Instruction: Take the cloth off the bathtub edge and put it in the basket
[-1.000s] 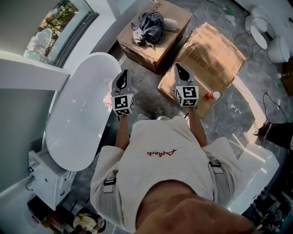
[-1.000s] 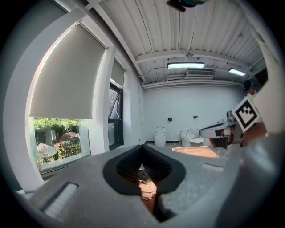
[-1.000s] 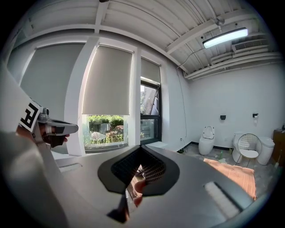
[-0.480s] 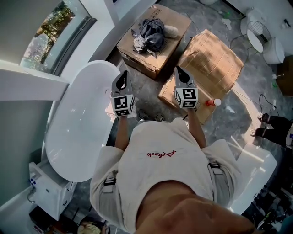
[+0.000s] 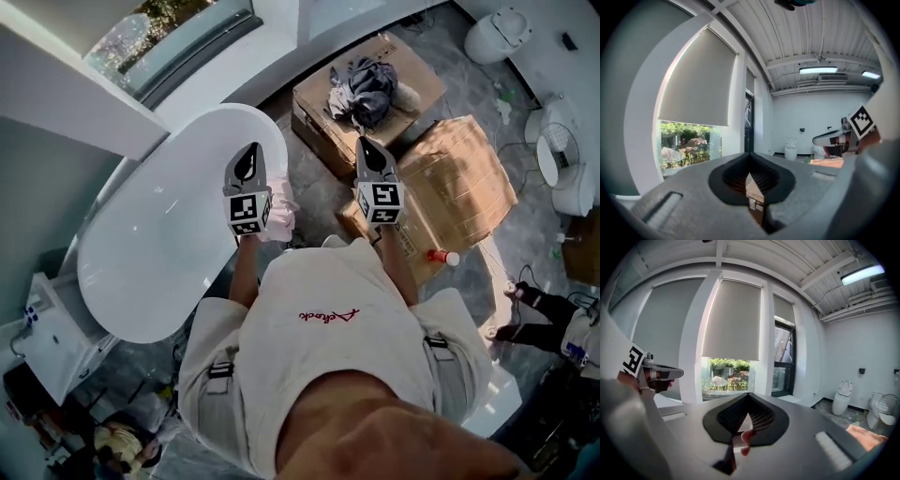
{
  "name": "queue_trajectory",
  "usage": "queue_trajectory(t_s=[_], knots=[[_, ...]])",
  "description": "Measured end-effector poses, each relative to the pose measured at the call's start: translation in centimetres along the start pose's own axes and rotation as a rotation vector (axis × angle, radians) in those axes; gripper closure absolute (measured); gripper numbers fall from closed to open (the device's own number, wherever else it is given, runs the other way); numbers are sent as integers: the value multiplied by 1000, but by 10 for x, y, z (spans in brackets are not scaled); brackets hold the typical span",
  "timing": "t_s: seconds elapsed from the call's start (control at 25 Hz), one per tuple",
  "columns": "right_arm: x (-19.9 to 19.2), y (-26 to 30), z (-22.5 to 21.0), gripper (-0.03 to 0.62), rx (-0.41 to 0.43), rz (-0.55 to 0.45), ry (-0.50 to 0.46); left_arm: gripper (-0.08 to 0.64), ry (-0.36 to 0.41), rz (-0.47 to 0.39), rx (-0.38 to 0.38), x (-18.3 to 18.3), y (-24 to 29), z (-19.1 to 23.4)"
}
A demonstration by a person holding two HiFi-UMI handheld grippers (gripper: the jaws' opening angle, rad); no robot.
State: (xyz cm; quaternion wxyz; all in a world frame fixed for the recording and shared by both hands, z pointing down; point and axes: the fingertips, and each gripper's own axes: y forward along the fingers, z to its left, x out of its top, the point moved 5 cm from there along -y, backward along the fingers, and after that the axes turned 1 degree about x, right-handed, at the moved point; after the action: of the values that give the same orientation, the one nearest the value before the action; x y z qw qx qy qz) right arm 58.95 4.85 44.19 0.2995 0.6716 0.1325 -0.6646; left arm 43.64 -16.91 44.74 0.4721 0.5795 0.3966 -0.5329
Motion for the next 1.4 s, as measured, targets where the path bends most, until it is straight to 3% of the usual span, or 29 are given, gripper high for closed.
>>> queue_trajectory(t_s=[0.36,0.52,0.68,0.88,1.16,1.4], knots=[[17,90,120,586,415,-10,-72,560,-42,39,416,-18,-102,91],[17,102,166,586,623,-5,-100,560,-77,60,584,-28,-142,96],[18,103,190,586,778,-13,-123,560,-95,65,680,-25,-149,87],[13,111,184,586,861,-6,-106,560,-97,73,732,-21,-145,71],[-6,126,181,586,903,44,-95,560,-113,120,804,-33,-161,64],[-35,128,188,586,923,102,-113,560,-174,183,823,-69,-170,53]])
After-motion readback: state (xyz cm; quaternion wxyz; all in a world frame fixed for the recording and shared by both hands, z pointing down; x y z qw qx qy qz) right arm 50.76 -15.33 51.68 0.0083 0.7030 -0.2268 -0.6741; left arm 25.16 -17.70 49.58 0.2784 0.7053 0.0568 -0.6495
